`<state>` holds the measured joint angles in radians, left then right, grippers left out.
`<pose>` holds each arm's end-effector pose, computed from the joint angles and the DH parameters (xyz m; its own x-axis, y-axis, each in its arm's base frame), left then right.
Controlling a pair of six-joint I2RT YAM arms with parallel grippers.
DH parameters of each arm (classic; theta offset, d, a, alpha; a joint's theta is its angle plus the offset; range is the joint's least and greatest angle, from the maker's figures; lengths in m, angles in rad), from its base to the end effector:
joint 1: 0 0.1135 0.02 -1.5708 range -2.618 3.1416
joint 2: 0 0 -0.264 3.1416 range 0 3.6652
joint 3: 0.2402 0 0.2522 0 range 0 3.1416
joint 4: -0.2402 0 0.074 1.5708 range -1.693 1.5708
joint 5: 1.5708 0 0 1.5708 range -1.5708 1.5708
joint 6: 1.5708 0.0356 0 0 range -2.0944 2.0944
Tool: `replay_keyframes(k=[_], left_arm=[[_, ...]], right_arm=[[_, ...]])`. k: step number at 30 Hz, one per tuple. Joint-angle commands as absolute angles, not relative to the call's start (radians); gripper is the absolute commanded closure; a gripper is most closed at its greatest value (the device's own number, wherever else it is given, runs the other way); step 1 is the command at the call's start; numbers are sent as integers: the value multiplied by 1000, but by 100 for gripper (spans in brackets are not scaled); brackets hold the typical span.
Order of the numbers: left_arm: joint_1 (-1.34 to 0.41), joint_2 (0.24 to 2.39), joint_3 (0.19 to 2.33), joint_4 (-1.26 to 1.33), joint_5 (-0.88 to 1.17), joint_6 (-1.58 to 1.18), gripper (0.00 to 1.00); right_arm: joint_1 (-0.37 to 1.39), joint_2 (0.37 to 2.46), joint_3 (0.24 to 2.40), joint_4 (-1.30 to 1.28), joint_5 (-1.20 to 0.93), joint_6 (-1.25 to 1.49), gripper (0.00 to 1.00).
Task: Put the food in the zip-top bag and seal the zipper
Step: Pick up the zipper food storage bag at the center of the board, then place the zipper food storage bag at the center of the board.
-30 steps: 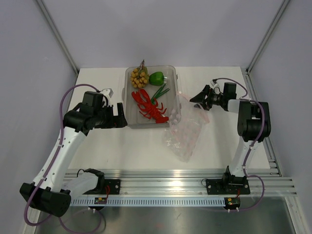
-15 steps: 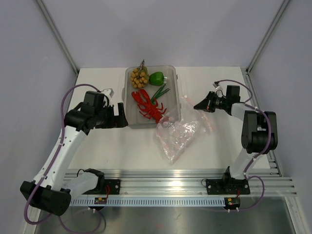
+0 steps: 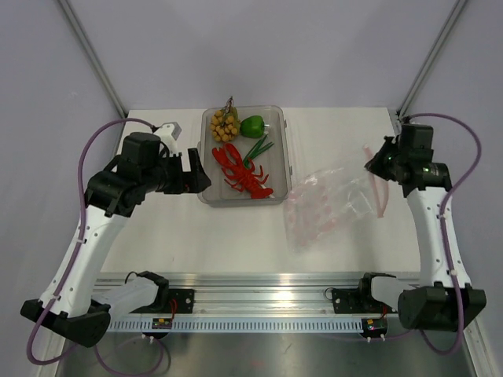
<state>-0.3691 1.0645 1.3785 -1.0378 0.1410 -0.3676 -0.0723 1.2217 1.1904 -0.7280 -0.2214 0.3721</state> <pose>0.1738 -0.0726 0.4048 -0.7400 -0.0952 -0.6658 0.2030 0.9121 -0.3561 0.2552 -0.0106 0.3390 -0.6718 0.4043 -0.6207 0.1673 0.8991 0.4045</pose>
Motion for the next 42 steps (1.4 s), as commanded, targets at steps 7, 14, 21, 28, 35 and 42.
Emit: replay_keyframes(k=[7,14,21,28,35,42], left_arm=[[-419,1124,1474,-999,172,-361,7],[-419,1138,1490,-1012,109,-313,3],[-419,1138,1460,-976,45,-330,1],[-419,1144,1413,-947,38,-354,1],[-419,1138,1387,-942,46,-348,1],[-419,1129,1333,-914,103,-365,1]], right_arm=[[-74,1164,1537,-1037,353,368,100],[297,1363,1531,-959,701,425,100],[593,1679,1663,-899,721,552,90],[667,1741,1741,-861,578,511,39],[663,1625,1652,-914,548,502,37],[661,1584,1577,-977,575,545,34]])
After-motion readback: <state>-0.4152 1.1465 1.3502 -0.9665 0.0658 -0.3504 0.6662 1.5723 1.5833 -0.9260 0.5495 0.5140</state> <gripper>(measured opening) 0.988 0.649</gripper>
